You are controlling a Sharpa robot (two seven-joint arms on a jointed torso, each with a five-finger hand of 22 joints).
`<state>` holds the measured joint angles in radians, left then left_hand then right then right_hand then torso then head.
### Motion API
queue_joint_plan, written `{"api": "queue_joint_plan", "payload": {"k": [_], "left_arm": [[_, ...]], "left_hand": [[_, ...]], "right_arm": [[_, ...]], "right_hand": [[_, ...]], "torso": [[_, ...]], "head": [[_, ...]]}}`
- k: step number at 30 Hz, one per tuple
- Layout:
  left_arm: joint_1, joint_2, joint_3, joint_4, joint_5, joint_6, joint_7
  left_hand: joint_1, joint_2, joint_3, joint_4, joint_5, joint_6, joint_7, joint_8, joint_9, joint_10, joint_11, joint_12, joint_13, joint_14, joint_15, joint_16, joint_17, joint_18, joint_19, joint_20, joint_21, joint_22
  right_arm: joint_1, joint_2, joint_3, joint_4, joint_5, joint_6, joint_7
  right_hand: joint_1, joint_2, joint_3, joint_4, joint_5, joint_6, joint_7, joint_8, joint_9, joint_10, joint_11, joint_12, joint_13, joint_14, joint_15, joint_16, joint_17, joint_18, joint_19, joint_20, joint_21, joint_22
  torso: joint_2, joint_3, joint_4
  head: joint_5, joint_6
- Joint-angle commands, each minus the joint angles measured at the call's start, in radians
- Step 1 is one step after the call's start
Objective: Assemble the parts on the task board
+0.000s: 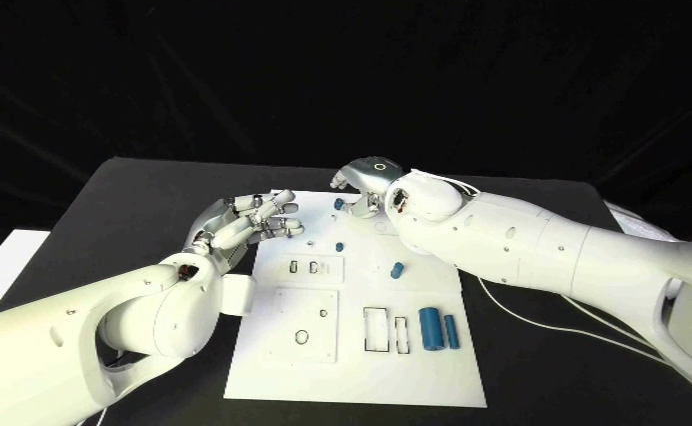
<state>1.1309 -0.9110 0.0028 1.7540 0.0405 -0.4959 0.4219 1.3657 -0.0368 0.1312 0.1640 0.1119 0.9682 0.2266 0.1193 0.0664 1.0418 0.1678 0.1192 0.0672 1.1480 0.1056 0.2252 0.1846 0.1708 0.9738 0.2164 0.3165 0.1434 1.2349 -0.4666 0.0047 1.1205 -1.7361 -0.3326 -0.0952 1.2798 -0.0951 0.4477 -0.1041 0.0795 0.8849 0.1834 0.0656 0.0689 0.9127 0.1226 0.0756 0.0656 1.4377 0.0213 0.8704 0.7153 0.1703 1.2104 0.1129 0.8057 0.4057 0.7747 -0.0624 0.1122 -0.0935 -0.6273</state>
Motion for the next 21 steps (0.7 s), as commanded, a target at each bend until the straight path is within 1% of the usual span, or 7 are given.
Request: {"api": "queue_joint_plan", "payload": {"k": [1,7,10,15,17,19,21], "left_arm": [[0.001,-0.001,0.001,0.0,0.0,0.017,0.007],[0.002,-0.007,0.001,-0.005,-0.001,0.017,0.009],[0.002,-0.009,0.001,-0.008,-0.001,0.016,0.009],[0.002,-0.01,0.001,-0.014,-0.001,0.016,0.01],[0.002,-0.009,0.001,-0.015,-0.001,0.017,0.01],[0.002,-0.008,0.001,-0.016,-0.001,0.018,0.01],[0.002,-0.007,0.001,-0.017,-0.001,0.019,0.009]], "left_hand": [[0.005,0.004,0.001,-0.007,0.0,-0.006,0.002,-0.004,-0.001,-0.006,0.0,-0.006,-0.001,0.005,0.003,-0.004,0.001,0.011,0.006,0.0,0.003,0.0],[0.005,0.004,0.001,-0.009,0.0,-0.007,0.002,-0.005,-0.001,-0.008,0.001,-0.007,-0.001,0.005,0.004,-0.004,0.002,0.011,0.006,0.0,0.003,0.0],[0.005,0.004,0.001,-0.009,0.0,-0.007,0.002,-0.005,-0.001,-0.008,0.001,-0.007,-0.001,0.005,0.004,-0.004,0.002,0.011,0.006,0.0,0.003,0.0],[0.005,0.004,0.001,-0.009,0.0,-0.007,0.002,-0.005,-0.001,-0.008,0.001,-0.007,-0.001,0.005,0.004,-0.005,0.003,0.01,0.006,0.0,0.003,0.0],[0.005,0.004,0.001,-0.009,0.0,-0.007,0.002,-0.005,-0.001,-0.008,0.001,-0.007,-0.001,0.005,0.004,-0.005,0.003,0.01,0.006,0.0,0.003,0.0],[0.005,0.004,0.001,-0.009,0.0,-0.007,0.002,-0.005,-0.001,-0.008,0.001,-0.007,-0.001,0.005,0.004,-0.005,0.003,0.01,0.006,0.0,0.003,0.0],[0.005,0.004,0.001,-0.009,0.0,-0.007,0.002,-0.005,-0.001,-0.008,0.001,-0.007,-0.001,0.005,0.004,-0.005,0.003,0.01,0.006,0.0,0.003,0.0]], "right_arm": [[0.0,-0.041,0.001,0.052,0.025,-0.052,0.004],[0.011,-0.167,0.02,0.169,0.139,-0.037,-0.03],[0.027,-0.233,0.025,0.206,0.24,0.001,-0.054],[0.04,-0.305,0.029,0.232,0.341,0.069,-0.091],[0.041,-0.314,0.029,0.23,0.349,0.093,-0.101],[0.042,-0.318,0.029,0.226,0.344,0.113,-0.109],[0.041,-0.317,0.029,0.222,0.335,0.13,-0.115]], "right_hand": [[0.014,0.004,-0.012,0.003,0.018,0.027,-0.004,0.007,0.003,0.041,-0.005,0.018,0.002,0.008,-0.006,0.016,0.015,0.015,0.0,-0.004,0.003,-0.001],[-0.019,0.002,-0.019,0.036,0.048,0.054,-0.009,0.005,0.002,0.198,-0.023,0.079,0.017,0.069,-0.015,0.221,0.235,0.007,0.041,-0.009,0.067,0.058],[-0.054,-0.024,-0.043,0.06,0.107,0.066,-0.011,0.006,0.003,0.292,-0.037,0.12,0.037,0.089,-0.026,0.324,0.348,-0.014,0.097,-0.014,0.18,0.209],[-0.087,-0.067,-0.123,0.092,0.189,0.064,-0.041,0.006,0.002,0.428,-0.073,0.227,0.12,0.092,-0.054,0.414,0.444,-0.034,0.134,-0.04,0.287,0.346],[-0.085,-0.07,-0.158,0.103,0.198,0.067,-0.047,0.008,0.002,0.441,-0.079,0.283,0.176,0.091,-0.059,0.439,0.47,-0.038,0.141,-0.051,0.32,0.389],[-0.068,-0.056,-0.22,0.127,0.201,0.068,-0.041,0.009,0.002,0.388,-0.077,0.396,0.308,0.085,-0.071,0.469,0.496,-0.047,0.138,-0.053,0.36,0.435],[-0.038,-0.05,-0.264,0.141,0.202,0.067,-0.051,0.01,0.002,0.321,-0.077,0.491,0.431,0.083,-0.06,0.485,0.508,-0.046,0.131,-0.052,0.385,0.464]], "torso": [[0.0,0.0024,-0.003],[-0.001,0.0043,-0.0116],[-0.003,0.0054,-0.0187],[-0.005,0.0077,-0.0272],[-0.004,0.0091,-0.0296],[-0.003,0.0108,-0.0296],[-0.003,0.0118,-0.0293]], "head": [[0.002,0.003],[0.004,0.008],[0.004,0.013],[0.007,0.016],[0.009,0.017],[0.008,0.017],[0.008,0.016]]}}
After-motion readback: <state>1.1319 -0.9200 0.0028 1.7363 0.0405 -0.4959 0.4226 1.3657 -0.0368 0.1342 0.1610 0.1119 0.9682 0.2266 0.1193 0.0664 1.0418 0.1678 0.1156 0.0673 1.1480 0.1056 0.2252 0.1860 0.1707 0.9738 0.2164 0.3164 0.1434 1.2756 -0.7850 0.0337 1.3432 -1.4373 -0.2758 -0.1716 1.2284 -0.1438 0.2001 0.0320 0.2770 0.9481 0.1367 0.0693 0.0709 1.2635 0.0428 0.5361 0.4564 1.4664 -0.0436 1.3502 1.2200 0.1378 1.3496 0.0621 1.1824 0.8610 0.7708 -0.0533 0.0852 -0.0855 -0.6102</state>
